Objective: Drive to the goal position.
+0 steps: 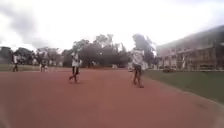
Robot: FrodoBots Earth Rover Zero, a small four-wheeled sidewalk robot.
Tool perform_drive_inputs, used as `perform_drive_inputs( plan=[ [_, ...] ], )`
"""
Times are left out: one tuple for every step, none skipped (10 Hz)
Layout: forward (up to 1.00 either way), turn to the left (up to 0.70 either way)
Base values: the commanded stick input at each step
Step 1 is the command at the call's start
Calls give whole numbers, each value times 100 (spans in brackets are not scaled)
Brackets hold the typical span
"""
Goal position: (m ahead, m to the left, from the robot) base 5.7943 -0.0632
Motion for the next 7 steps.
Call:
perform_drive_inputs(
  plan=[
    [70, 0],
    [70, 0],
    [70, 0],
    [70, 0],
    [70, 0],
    [70, -27],
    [70, -13]
  ],
)
